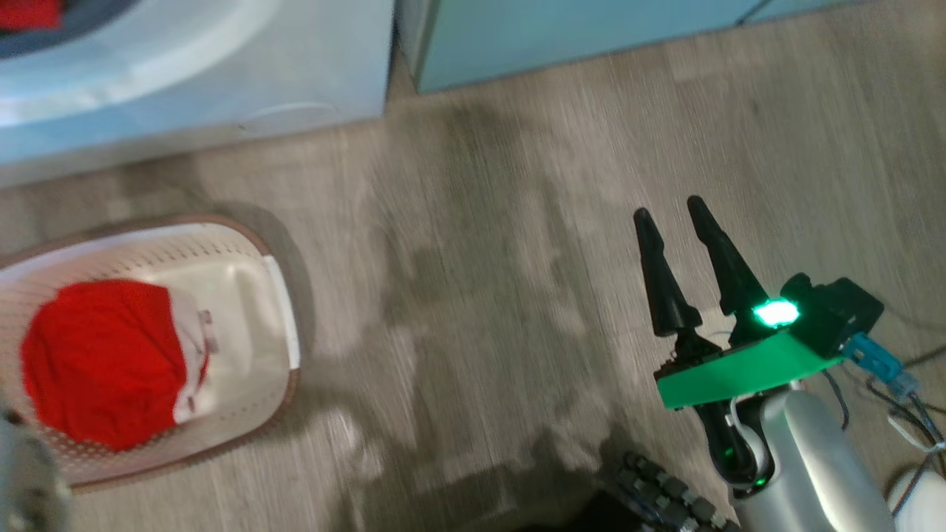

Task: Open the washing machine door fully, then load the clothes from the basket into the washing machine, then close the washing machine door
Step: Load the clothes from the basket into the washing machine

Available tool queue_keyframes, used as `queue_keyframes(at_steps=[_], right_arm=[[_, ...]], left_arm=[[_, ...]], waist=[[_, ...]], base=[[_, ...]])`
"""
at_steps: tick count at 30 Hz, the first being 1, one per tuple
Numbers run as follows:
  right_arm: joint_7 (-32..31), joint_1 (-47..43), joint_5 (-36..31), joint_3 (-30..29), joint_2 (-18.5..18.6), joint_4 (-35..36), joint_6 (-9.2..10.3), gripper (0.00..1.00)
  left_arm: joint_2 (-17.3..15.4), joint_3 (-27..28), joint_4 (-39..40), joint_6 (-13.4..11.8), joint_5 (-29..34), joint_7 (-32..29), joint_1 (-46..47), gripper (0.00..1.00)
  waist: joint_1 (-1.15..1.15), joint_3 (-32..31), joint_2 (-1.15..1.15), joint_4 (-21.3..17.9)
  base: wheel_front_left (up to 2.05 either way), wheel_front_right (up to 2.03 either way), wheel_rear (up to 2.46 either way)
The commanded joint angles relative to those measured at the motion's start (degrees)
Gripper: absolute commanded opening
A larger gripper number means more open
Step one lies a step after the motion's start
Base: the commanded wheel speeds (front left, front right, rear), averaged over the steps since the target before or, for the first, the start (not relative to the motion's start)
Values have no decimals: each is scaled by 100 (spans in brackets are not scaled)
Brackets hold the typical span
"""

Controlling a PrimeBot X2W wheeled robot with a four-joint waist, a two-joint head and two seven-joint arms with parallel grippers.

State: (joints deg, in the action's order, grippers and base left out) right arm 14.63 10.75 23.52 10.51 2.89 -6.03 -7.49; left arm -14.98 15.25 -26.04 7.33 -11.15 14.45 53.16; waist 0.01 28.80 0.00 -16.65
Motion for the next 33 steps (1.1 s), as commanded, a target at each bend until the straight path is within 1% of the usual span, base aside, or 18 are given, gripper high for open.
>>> queue_keyframes(at_steps=[1,5,10,15,20,24,25,30,31,32,33], right_arm=[[37,83,72,157,-2,220,0,100],[37,173,221,265,-2,320,0,100],[37,269,459,437,-2,414,0,100],[37,363,628,580,-2,452,0,100],[37,455,742,710,-2,459,0,100],[37,498,786,770,-2,473,0,100],[37,515,795,787,-2,482,0,100],[37,552,767,777,-2,484,0,100],[37,561,760,761,-2,484,0,100],[37,568,758,745,-2,484,0,100],[37,574,758,733,-2,484,0,100]], left_arm=[[-491,75,-21,7,41,55,352,0],[-1053,-213,-791,12,168,50,1186,0],[-1704,-829,-1485,14,322,10,2141,0],[-2104,-1464,-1904,14,395,-44,2998,0],[-2294,-1803,-2399,15,439,-27,3621,0],[-2328,-1940,-2819,14,523,-5,3883,0],[-2312,-1975,-2991,-21,541,7,3965,0],[-2298,-2071,-3326,-57,585,32,4067,0],[-2281,-2085,-3369,-65,584,36,4079,22],[-2269,-2096,-3396,-72,583,39,4091,57],[-2261,-2106,-3412,-79,582,43,4101,98]], waist=[[-1,472,0,-295],[-1,859,0,-432],[-1,1251,0,-592],[-1,1535,0,-694],[-1,1665,0,-767],[-1,1720,0,-807],[-1,1738,0,-820],[-1,1768,0,-859],[-1,1768,0,-861],[-1,1766,0,-862],[-1,1763,0,-861]], base=[[0,0,0],[0,0,0],[0,0,0],[0,0,0],[0,0,0],[0,0,0],[0,0,0],[0,0,0],[0,0,0],[0,0,0],[0,0,0]])
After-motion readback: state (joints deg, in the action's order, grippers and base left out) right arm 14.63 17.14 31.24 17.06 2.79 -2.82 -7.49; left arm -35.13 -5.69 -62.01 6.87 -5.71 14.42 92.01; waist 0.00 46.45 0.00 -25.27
